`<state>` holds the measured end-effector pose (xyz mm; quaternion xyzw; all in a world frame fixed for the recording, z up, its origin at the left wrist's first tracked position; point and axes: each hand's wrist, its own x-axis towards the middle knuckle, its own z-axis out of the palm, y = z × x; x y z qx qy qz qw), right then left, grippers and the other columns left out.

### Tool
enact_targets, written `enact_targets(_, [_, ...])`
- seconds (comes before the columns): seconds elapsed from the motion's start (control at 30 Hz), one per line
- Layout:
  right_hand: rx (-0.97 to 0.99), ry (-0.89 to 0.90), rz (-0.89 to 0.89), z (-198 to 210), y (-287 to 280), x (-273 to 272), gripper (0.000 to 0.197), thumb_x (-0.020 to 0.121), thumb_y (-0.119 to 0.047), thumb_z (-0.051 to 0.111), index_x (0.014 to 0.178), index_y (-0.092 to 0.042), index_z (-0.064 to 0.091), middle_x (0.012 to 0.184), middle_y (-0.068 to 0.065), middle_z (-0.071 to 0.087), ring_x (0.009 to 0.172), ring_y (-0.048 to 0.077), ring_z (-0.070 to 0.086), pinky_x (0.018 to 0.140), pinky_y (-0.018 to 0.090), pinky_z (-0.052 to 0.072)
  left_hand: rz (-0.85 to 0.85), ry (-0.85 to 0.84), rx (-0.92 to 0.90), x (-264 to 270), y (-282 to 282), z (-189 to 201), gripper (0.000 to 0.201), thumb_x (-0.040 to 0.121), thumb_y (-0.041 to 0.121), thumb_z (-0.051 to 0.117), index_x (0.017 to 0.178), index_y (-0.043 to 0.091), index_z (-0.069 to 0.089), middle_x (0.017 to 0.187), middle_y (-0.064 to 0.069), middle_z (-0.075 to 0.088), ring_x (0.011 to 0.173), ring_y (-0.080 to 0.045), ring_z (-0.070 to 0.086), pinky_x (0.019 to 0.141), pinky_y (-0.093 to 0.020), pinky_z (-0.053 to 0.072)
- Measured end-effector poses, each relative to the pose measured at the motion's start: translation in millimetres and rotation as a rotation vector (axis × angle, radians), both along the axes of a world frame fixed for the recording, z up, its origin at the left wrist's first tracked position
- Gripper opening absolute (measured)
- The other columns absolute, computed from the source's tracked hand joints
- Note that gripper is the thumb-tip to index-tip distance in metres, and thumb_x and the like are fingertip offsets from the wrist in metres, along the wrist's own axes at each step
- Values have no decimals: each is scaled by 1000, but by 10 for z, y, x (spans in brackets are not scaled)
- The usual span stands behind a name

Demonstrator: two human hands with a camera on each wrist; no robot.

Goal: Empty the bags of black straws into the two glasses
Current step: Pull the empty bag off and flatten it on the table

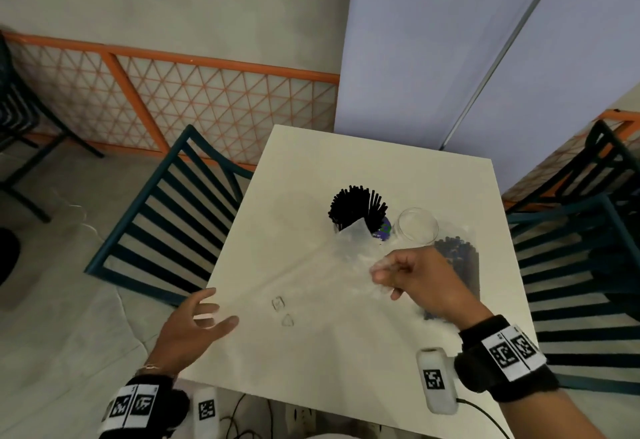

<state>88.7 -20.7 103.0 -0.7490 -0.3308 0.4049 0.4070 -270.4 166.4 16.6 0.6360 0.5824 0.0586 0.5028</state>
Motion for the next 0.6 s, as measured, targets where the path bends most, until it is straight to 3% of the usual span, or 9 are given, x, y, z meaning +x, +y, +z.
enact_targets(0.07, [-56,-54,160,14,117,-152,7,92,-5,78,93,-9,84,80,5,81,63,7,69,62,24,61,-20,25,9,-98,12,-132,123,48,60,100,153,39,40,147,9,54,136,-21,53,113,-49,48])
enact_targets(0.17, [-89,-81,340,3,337,-405,9,94,-9,76,95,-13,84,84,-1,81,62,3,69,63,24,58,-216,-81,37,97,-68,-103,136,48,52,105,161,45,29,154,28,39,142,-2,37,120,-43,35])
enact_targets(0.23, [-86,-105,419,-9,470,-540,9,96,-11,75,98,-14,83,89,0,81,63,2,68,63,22,56,-348,-147,-28,326,-156,-58,114,55,47,104,153,46,46,149,35,50,135,10,44,115,-33,36])
enact_targets(0.27, [-79,-115,431,-18,525,-583,9,97,-12,74,99,-14,83,89,1,81,63,1,68,61,18,54,-365,-178,-54,411,-183,-80,91,62,42,102,142,42,61,140,30,63,129,14,52,111,-30,40])
enact_targets(0.3, [-65,-118,418,-17,568,-613,9,98,-13,73,99,-14,83,87,2,81,61,-1,67,60,14,52,-356,-204,-65,480,-204,-104,61,70,36,99,126,35,75,128,23,74,119,13,62,106,-27,46])
enact_targets(0.37, [-29,-143,319,-21,626,-626,8,98,-13,73,97,-13,81,82,0,80,58,-4,65,58,8,47,-284,-240,-83,548,-212,-152,14,84,23,90,97,21,85,102,5,84,96,-1,75,91,-21,55])
enact_targets(0.4, [-7,-176,247,-30,642,-608,7,97,-14,74,94,-15,81,80,0,78,58,-4,65,58,7,47,-241,-260,-107,544,-201,-178,4,89,18,85,92,15,85,95,-3,85,90,-9,77,84,-20,57])
enact_targets(0.5, [17,-252,34,-104,595,-473,5,94,-16,78,90,-19,80,76,1,76,57,-1,64,60,9,48,-61,-302,-159,475,-72,-271,10,96,16,78,95,7,81,88,-18,82,80,-25,77,76,-32,60])
enact_targets(0.6, [-79,-287,-22,-254,431,-290,4,92,-25,80,91,-20,81,79,-4,78,67,6,70,68,18,55,59,-235,-162,494,158,-423,16,95,23,79,100,7,79,89,-15,81,68,-19,72,60,-26,56])
